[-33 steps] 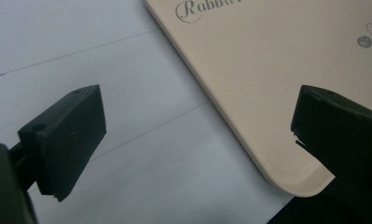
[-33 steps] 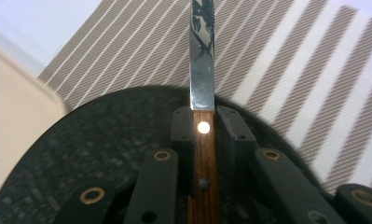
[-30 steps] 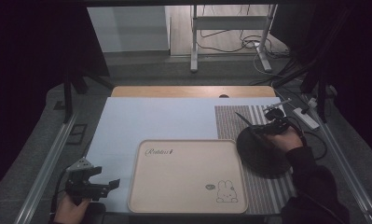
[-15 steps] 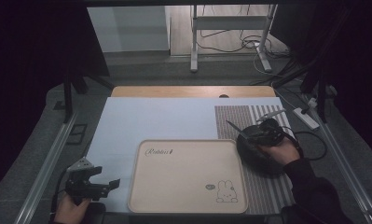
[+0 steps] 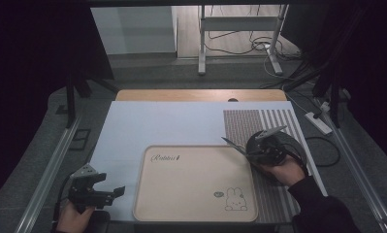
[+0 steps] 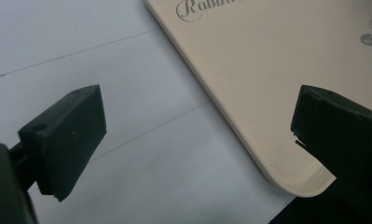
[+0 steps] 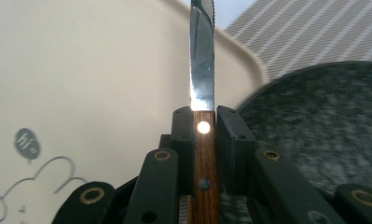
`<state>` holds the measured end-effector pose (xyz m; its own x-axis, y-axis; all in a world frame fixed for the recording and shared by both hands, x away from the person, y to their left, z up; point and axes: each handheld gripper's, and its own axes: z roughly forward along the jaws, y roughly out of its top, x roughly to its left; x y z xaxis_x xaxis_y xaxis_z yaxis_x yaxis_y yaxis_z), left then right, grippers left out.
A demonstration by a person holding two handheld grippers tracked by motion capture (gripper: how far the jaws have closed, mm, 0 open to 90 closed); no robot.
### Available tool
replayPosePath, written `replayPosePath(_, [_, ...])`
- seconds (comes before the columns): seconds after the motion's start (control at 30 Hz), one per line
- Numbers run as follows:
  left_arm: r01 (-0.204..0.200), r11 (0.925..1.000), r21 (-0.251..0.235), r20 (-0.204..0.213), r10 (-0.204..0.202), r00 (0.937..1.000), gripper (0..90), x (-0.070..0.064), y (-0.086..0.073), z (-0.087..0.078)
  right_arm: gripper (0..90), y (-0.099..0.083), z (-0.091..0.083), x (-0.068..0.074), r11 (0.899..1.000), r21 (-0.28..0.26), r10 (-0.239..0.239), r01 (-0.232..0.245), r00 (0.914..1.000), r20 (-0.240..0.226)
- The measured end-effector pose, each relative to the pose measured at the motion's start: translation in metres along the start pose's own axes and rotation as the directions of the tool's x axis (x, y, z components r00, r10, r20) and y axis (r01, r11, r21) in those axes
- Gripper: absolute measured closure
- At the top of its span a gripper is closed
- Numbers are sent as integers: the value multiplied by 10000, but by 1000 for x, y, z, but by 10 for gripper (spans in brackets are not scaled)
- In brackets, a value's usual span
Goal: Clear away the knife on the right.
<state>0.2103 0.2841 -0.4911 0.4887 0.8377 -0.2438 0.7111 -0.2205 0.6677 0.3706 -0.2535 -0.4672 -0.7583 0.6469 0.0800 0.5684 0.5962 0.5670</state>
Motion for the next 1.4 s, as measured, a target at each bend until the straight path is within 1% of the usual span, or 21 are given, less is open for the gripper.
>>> replayPosePath(0.13, [-1,10000,-2,0,1,10000,40,0,0,0,775,-1,6,16,9997,98,-241,242,9997,-99])
replayPosePath(0.17, [-1,10000,-2,0,1,10000,40,0,0,0,775,-1,6,16,9997,98,-241,242,9997,-99])
replayPosePath(0.2, [-21,10000,6,-4,21,10000,40,0,0,0,775,-2,7,19,9995,122,-303,304,9995,-75])
replayPosePath(0.27, [-13,10000,3,-4,13,10000,40,0,0,0,775,-1,11,31,9984,120,-544,544,9985,-9])
replayPosePath(0.37, [-17,10000,24,-7,17,10000,40,0,0,0,775,-1,14,41,9974,184,-691,693,9976,-95])
replayPosePath(0.4, [-17,10000,24,-7,17,10000,40,0,0,0,775,-1,14,41,9974,184,-691,693,9976,-95])
replayPosePath(0.43, [-20,10000,38,-11,20,10000,40,0,0,0,775,0,18,48,9965,253,-789,794,9967,-203])
replayPosePath(0.57, [-12,10000,47,-20,13,10000,40,0,0,1,775,2,25,61,9944,406,-961,980,9943,-454])
replayPosePath(0.7, [-9,10000,45,-19,9,10000,39,0,0,0,775,4,30,74,9917,468,-1165,1194,9914,-599])
replayPosePath(0.93, [-2,10000,43,-15,2,10000,39,0,0,0,772,-2,41,79,9866,1012,-1222,1277,9907,-591])
replayPosePath(1.03, [9,10000,41,-8,-9,10000,38,0,0,0,758,-3,45,82,9809,1348,-1304,1401,9884,-779])
replayPosePath(1.07, [7,10000,50,-11,-7,10000,39,0,0,1,713,-3,45,83,9799,1374,-1351,1449,9878,-780])
replayPosePath(1.1, [6,10000,61,-16,-6,10000,38,0,0,1,670,-2,45,83,9816,1285,-1316,1414,9879,-817])
replayPosePath(1.13, [9,10000,63,-15,-9,10000,38,0,0,1,642,-1,43,82,9835,1174,-1284,1373,9885,-800])
replayPosePath(1.17, [16,10000,75,-11,-16,10000,38,0,0,1,635,1,41,82,9853,1000,-1312,1385,9884,-762])
replayPosePath(1.2, [7,9999,101,-15,-7,10000,39,0,1,1,639,3,39,82,9868,837,-1331,1389,9885,-711])
replayPosePath(1.23, [19,9999,109,-16,-19,10000,38,0,1,1,690,6,37,82,9875,720,-1353,1403,9883,-701])
replayPosePath(1.27, [18,9999,118,-22,-18,10000,39,0,1,1,764,8,37,82,9860,726,-1435,1500,9858,-871])
replayPosePath(1.33, [13,9999,119,-30,-13,10000,39,0,1,1,867,11,38,87,9800,755,-1743,1841,9774,-1198])
replayPosePath(1.37, [18,9999,123,-35,-17,10000,39,0,1,1,895,13,41,90,9755,809,-1929,2044,9724,-1310])
replayPosePath(1.4, [16,9999,130,-40,-15,10000,39,0,1,1,895,14,44,94,9700,878,-2135,2268,9669,-1396])
